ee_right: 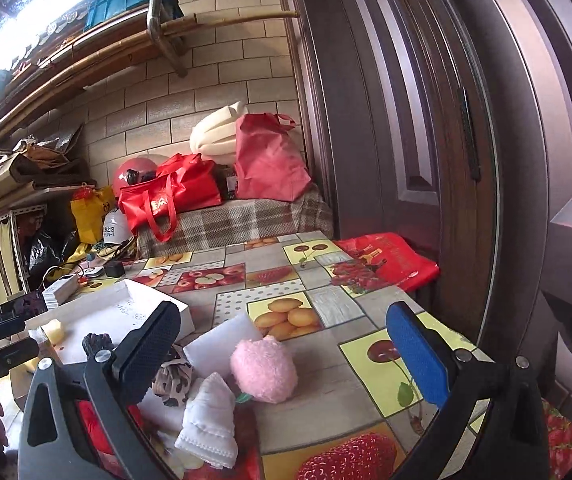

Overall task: Organize soft objects
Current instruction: 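Move both grippers away from the tray toward the remaining soft items, then grasp the red round plush with the left gripper while the right grasps the white knit sock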

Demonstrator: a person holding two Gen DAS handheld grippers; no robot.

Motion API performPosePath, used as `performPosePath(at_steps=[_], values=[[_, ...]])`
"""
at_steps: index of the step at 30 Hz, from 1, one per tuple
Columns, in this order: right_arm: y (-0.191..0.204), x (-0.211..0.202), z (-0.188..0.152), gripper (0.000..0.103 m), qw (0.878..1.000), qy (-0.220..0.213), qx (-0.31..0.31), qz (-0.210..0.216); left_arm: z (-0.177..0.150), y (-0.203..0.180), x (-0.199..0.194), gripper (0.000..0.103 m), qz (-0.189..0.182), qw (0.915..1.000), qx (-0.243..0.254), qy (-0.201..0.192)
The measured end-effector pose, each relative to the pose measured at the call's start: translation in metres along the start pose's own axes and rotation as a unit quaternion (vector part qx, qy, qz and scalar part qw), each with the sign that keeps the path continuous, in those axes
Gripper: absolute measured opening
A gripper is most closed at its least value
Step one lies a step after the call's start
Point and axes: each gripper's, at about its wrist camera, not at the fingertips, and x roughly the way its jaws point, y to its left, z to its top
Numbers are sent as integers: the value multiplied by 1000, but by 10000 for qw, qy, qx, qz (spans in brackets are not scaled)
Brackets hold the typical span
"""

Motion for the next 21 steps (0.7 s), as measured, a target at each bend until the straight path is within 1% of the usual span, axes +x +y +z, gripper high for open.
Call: performPosePath(at_steps=[2, 4, 8, 13, 19, 21], values=[[-5, 0, -1, 103, 9999, 65, 116, -11, 0, 0, 2, 103, -27, 10000, -7, 36], [-4, 0, -3, 103, 9999, 104, 104, 0, -1, 1, 2, 103, -56, 10000, -32, 54], [3, 2, -4, 103, 9998, 179, -127, -38, -1, 0, 3, 103, -94, 9999, -27, 96], [11, 3, -5, 103, 9990, 238, -375, -39, -1, -5, 5, 103, -69, 9998, 112, 152], [5, 5, -3, 103, 9994, 271, -223, -18, -1, -6, 6, 103, -95, 9997, 119, 188], [2, 6, -3, 103, 9994, 308, -147, -30, -2, -6, 7, 103, -175, 9995, 115, 230]])
